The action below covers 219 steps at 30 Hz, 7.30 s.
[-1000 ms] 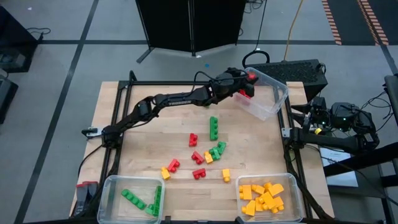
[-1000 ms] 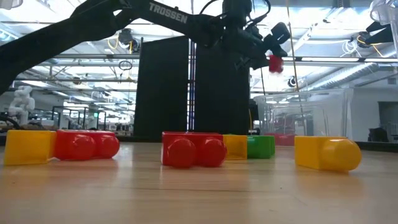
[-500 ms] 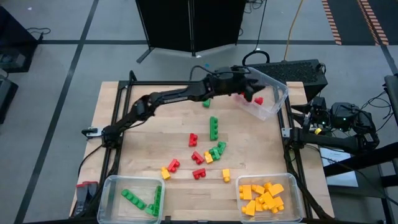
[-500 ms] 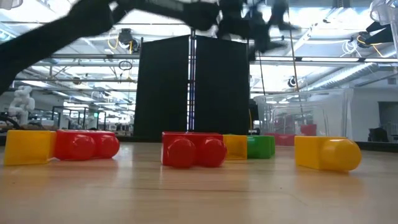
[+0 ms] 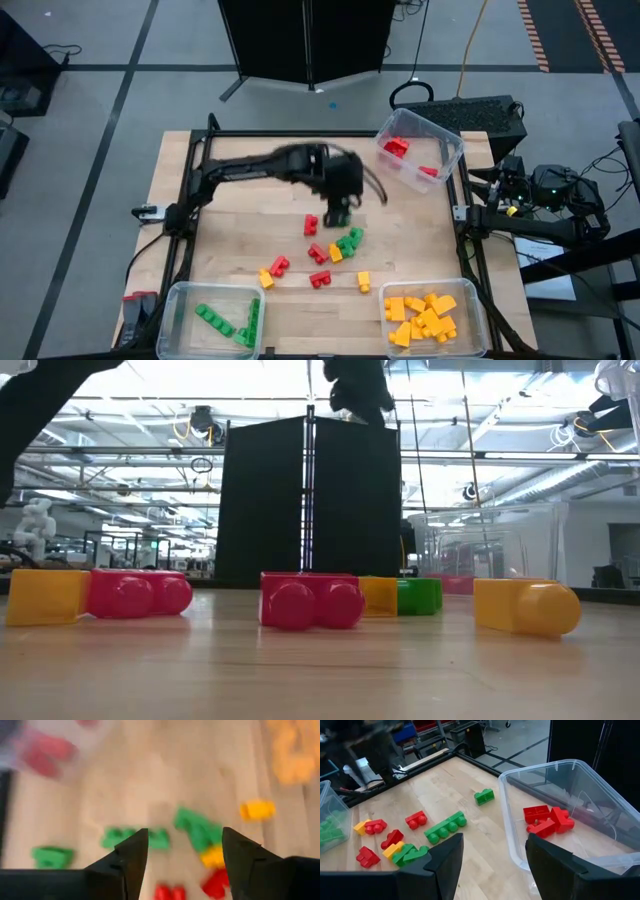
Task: Sort blocks
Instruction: Put the yellow game piece into the bottom right transparent bin
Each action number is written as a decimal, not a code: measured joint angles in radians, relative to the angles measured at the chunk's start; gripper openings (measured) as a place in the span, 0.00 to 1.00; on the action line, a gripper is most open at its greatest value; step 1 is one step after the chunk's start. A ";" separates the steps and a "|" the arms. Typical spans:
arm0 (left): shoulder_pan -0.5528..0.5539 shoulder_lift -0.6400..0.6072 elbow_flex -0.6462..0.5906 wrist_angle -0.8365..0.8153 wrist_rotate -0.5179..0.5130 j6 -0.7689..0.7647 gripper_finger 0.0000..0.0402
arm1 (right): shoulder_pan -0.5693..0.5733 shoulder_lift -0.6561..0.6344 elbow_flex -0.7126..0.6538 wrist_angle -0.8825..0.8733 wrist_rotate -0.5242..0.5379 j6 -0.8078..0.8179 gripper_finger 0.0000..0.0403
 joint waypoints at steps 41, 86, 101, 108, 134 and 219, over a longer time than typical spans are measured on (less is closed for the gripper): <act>-0.206 0.104 -0.326 0.471 0.171 0.601 0.48 | 0.000 0.000 0.000 -0.024 -0.007 0.034 0.52; -0.223 0.252 -0.523 0.889 0.209 0.851 0.36 | 0.000 0.000 0.000 -0.025 -0.003 0.061 0.52; -0.214 0.226 -0.505 0.824 0.104 0.601 0.16 | 0.000 0.000 0.000 -0.025 -0.003 0.080 0.52; -0.189 0.164 -0.447 0.702 -0.027 0.519 0.16 | 0.000 0.000 0.000 -0.024 -0.003 0.083 0.52; -0.306 0.021 -0.244 1.176 -0.320 0.144 0.16 | 0.000 0.000 0.000 -0.017 -0.004 0.117 0.52; -0.312 0.136 -0.145 -0.028 -0.327 -1.747 0.49 | 0.000 0.001 0.000 -0.042 -0.008 0.004 0.52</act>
